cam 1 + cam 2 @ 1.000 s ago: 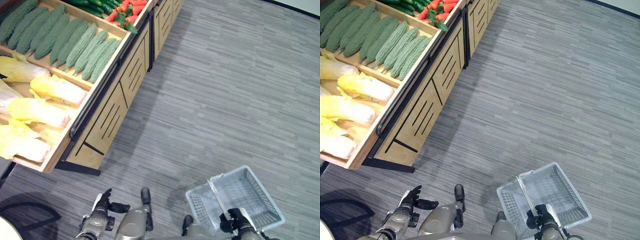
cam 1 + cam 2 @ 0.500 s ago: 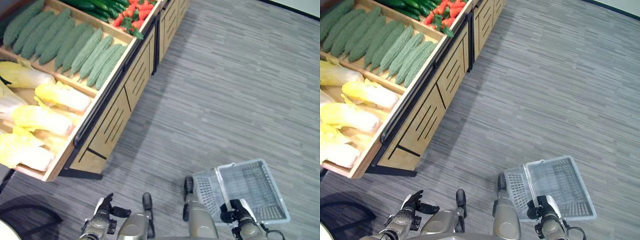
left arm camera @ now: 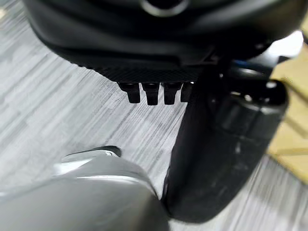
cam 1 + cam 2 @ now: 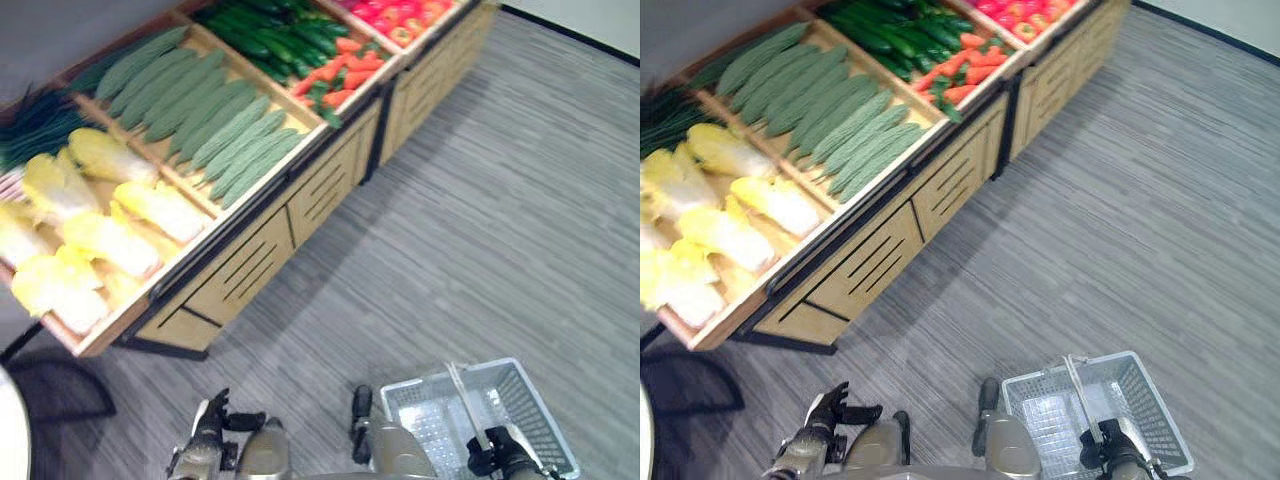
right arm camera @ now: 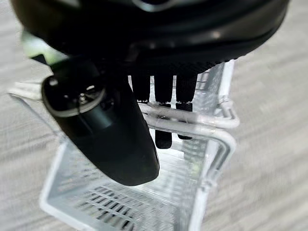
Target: Get the vegetables into the basket
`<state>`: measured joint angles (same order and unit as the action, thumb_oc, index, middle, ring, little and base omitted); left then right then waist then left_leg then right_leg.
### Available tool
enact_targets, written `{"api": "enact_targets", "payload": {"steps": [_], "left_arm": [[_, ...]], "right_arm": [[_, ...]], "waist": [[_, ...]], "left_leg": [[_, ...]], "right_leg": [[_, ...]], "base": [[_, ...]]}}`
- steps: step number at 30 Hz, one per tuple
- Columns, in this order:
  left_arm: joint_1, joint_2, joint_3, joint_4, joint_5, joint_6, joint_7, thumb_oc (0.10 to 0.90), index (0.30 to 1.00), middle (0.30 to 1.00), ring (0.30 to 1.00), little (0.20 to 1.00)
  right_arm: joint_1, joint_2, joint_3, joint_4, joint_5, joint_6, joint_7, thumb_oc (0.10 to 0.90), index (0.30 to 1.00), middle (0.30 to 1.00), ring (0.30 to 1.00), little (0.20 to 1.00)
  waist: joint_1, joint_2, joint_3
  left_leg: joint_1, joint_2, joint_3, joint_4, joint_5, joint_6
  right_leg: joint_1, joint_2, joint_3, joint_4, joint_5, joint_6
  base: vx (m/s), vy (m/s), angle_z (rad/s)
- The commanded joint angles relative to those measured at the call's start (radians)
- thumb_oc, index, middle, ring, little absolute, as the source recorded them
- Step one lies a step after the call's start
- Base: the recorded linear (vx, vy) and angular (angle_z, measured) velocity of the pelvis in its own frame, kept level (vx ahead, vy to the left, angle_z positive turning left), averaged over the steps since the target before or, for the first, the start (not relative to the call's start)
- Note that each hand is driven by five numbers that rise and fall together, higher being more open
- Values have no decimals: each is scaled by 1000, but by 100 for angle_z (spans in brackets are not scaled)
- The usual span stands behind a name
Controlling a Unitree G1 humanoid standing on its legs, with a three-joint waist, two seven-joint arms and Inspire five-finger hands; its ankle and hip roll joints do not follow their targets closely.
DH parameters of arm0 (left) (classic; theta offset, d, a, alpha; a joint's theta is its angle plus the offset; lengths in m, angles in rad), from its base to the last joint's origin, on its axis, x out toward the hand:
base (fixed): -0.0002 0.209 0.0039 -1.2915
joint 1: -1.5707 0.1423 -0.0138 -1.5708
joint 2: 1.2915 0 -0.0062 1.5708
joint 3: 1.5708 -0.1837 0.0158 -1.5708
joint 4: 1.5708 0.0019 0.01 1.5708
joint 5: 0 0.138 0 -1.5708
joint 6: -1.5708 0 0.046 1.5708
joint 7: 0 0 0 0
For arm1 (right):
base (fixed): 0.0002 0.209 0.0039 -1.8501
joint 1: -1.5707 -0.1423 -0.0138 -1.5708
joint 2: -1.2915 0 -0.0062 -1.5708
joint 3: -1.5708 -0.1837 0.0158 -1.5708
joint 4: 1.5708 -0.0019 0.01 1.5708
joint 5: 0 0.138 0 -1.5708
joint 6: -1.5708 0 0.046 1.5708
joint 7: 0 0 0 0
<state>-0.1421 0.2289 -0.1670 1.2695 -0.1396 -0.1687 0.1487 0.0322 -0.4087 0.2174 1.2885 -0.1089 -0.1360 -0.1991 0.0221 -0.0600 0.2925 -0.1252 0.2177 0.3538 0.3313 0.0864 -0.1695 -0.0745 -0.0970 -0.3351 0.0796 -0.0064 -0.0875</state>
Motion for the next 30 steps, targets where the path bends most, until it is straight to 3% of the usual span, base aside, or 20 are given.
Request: {"api": "enact_targets", "payload": {"steps": [1,2,4,6,14,21,23,24,26,27,28,29,30], "left_arm": [[42,-2,-35,-11,14,10,8,900,1000,1000,1000,1000],[45,0,-32,-1,28,15,12,900,1000,1000,1000,1000],[49,0,-28,3,31,16,17,900,1000,1000,1000,1000],[60,1,-17,9,32,17,19,900,1000,1000,1000,1000],[56,21,-14,13,53,15,7,900,1000,1000,1000,1000],[62,30,-11,0,48,9,6,900,1000,1000,1000,1000],[68,31,-6,1,45,10,0,900,1000,1000,1000,1000],[69,35,-6,-13,38,8,-4,900,1000,1000,1000,1000],[73,36,-10,-14,38,6,-9,900,1000,1000,1000,1000],[77,38,-11,-11,32,4,-12,900,1000,1000,1000,1000],[77,38,-11,-11,32,4,-12,900,1000,1000,1000,1000],[77,40,-10,-6,26,1,-11,900,1000,1000,1000,1000],[77,40,-10,-6,26,1,-11,900,1000,1000,1000,1000]], "right_arm": [[54,-57,-39,-23,53,-24,-40,400,300,300,300,300],[64,-50,-39,-25,54,-23,-41,400,300,300,300,300],[68,-44,-33,-30,48,-25,-41,400,300,300,300,300],[67,-33,-26,-24,43,-22,-38,400,300,300,300,300],[72,-12,-18,-20,19,-14,-32,400,300,300,300,300],[34,-4,-5,-21,3,-8,-31,400,300,300,300,300],[26,3,-1,-24,-2,-9,-28,400,300,300,300,300],[12,5,10,-35,-2,-9,-26,400,300,300,300,300],[-1,7,15,-37,1,-9,-25,400,300,300,300,300],[-10,8,22,-40,8,-14,-26,400,300,300,300,300],[-11,8,22,-40,9,-15,-26,400,300,300,300,300],[-9,9,31,-44,10,-18,-28,400,300,300,300,300],[-9,9,31,-44,10,-19,-28,400,300,300,300,300]], "waist": [[-9,30,5],[-12,37,-7],[-11,38,-9],[-5,40,-16],[11,20,-22],[38,9,-25],[44,10,-28],[44,16,-19],[37,24,-10],[30,44,0],[30,44,1],[20,48,9],[19,49,10]], "left_leg": [[30,74,175,-153,37,7],[42,73,190,-239,65,3],[47,67,180,-279,93,-2],[68,41,152,-307,68,16],[59,-18,162,-287,13,49],[48,-79,154,-281,-43,88],[76,-114,147,-312,-61,114],[106,-139,134,-326,-74,135],[122,-147,120,-333,-81,142],[145,-136,125,-340,-69,148],[146,-137,126,-340,-70,148],[169,-143,104,-341,-76,140],[170,-142,103,-341,-77,140]], "right_leg": [[-6,-34,107,137,-79,163],[-2,-31,90,156,-100,171],[-2,-31,86,171,-116,174],[9,-37,82,197,-134,182],[30,-91,85,173,-104,215],[50,-146,91,140,-48,259],[19,-170,105,233,-4,274],[-32,-187,135,356,80,288],[-62,-174,173,406,93,287],[-134,-123,209,415,90,255],[-134,-124,210,417,88,255],[-174,-92,238,357,64,244],[-172,-92,237,357,64,244]], "base": [[177,6,121],[259,57,55],[169,60,17],[156,96,12],[90,145,10],[46,154,9],[56,219,2],[42,185,3],[56,118,15],[51,62,26],[129,-1,31],[112,-19,31],[193,-79,30]]}}
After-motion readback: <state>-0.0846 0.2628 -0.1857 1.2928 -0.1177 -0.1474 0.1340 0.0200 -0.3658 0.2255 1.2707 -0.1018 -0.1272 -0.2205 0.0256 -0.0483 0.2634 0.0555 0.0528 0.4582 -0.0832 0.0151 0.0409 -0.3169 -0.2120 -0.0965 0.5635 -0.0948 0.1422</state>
